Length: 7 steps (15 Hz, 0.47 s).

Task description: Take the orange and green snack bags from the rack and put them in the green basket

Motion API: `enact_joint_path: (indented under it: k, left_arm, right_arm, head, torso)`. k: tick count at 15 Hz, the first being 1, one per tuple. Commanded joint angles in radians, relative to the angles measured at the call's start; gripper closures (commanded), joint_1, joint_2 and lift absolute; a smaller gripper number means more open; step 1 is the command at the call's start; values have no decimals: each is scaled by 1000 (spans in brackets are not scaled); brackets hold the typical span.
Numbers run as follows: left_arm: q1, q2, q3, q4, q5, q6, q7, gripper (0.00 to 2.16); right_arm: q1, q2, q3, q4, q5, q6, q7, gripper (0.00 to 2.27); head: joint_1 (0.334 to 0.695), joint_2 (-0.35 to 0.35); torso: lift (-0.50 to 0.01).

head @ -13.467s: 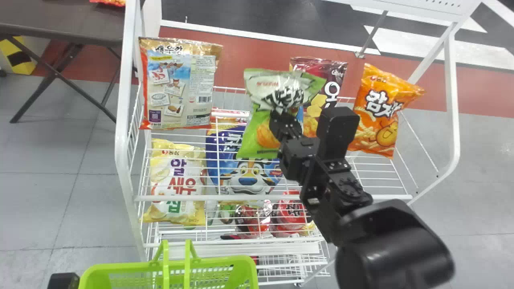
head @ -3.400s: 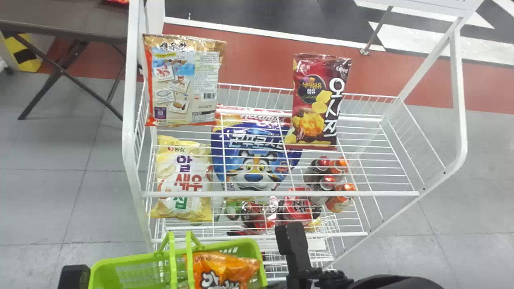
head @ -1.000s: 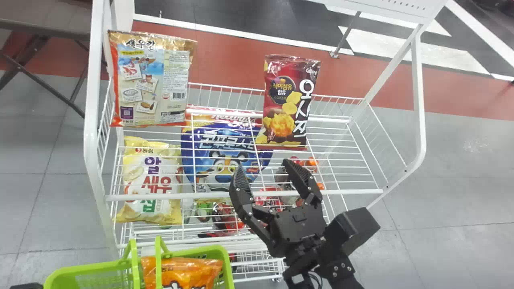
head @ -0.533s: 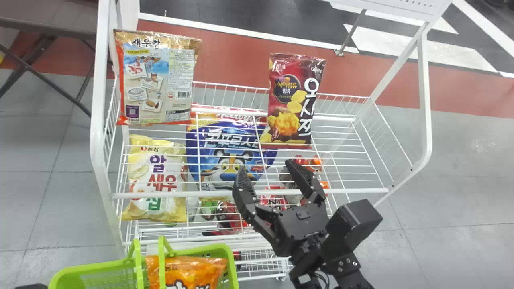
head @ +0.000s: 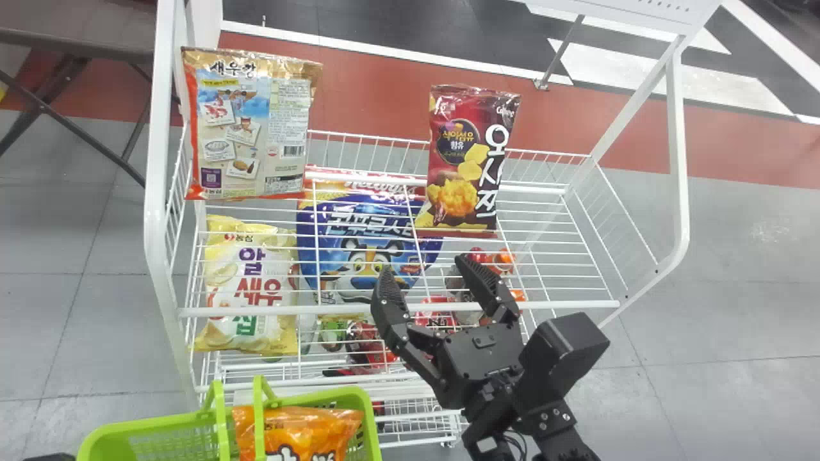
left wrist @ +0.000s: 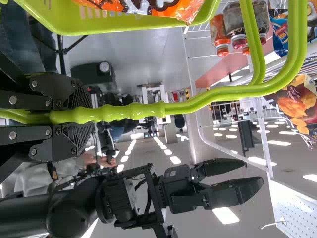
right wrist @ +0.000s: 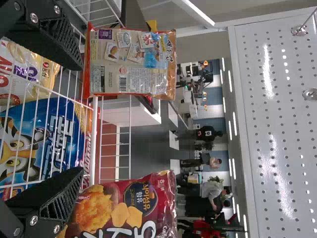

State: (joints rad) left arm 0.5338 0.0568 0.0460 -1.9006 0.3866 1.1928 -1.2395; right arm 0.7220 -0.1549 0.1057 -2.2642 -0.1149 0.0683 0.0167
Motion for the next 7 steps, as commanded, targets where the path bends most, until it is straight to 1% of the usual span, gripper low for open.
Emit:
enact_joint_path:
  k: [1,7]
  left_arm:
    - [0,0,0,0,0,0,0,2148]
    - [0,0,0,0,0,-3,0,2148]
  right_arm:
    - [0,0,-1,0,0,-8,-1,90]
    - [4,0,0,0,0,-26,-6,93]
  head:
    - [695,-322]
    - [695,-325]
  torso:
    - [0]
    - [0]
